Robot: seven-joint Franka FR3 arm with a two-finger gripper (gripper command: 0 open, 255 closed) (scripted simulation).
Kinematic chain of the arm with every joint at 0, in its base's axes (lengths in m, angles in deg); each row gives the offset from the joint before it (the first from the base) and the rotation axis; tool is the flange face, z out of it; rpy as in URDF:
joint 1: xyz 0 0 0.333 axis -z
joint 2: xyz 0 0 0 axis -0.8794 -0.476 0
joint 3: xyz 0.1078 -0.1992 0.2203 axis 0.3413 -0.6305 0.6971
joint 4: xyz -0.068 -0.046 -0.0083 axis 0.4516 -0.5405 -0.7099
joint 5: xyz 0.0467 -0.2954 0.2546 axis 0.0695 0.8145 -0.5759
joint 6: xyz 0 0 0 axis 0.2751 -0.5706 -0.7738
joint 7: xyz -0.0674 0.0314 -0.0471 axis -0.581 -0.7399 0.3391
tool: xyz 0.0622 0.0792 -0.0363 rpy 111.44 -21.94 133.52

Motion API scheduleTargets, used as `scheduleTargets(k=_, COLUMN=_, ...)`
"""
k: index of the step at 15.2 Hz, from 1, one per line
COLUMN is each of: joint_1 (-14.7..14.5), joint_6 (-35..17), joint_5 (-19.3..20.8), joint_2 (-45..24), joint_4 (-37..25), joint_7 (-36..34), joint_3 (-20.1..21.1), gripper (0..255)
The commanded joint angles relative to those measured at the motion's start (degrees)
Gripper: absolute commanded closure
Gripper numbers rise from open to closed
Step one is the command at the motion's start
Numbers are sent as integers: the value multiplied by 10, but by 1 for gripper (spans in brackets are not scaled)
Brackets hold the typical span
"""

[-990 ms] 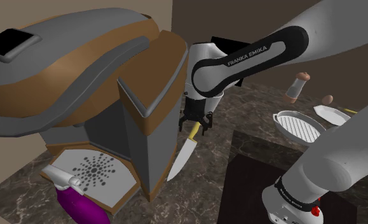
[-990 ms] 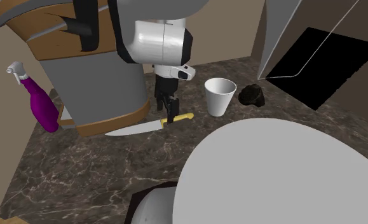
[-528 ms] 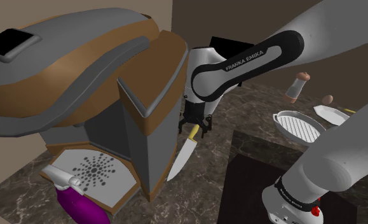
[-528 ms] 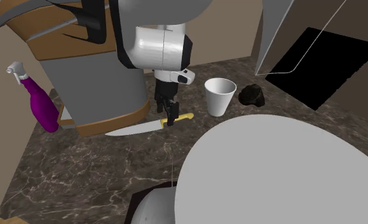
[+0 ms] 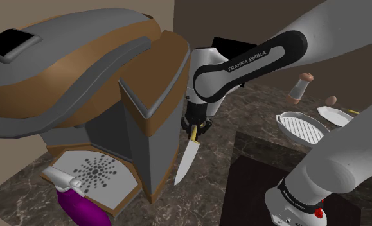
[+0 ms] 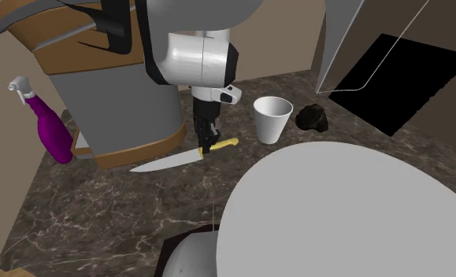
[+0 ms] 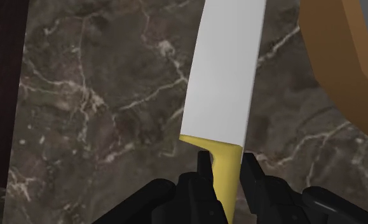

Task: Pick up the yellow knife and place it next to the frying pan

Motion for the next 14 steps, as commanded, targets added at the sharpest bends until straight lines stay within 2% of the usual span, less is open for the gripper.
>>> scheduleTargets(k=1, joint_1=0, joint_6=0, joint_5=0, joint_2=0, joint_4=0, joint_7=0, joint_3=0, gripper=255)
scheduleTargets(k=4, joint_1=0, joint_6=0, joint_5=0, joint_2=0, joint_4=0, joint_7=0, joint_3=0, gripper=255)
scheduleTargets(k=14, joint_1=0, joint_6=86, joint_5=-4, joint_2=49, joint_4=-37, joint_7=-2, joint_3=-9, gripper=255)
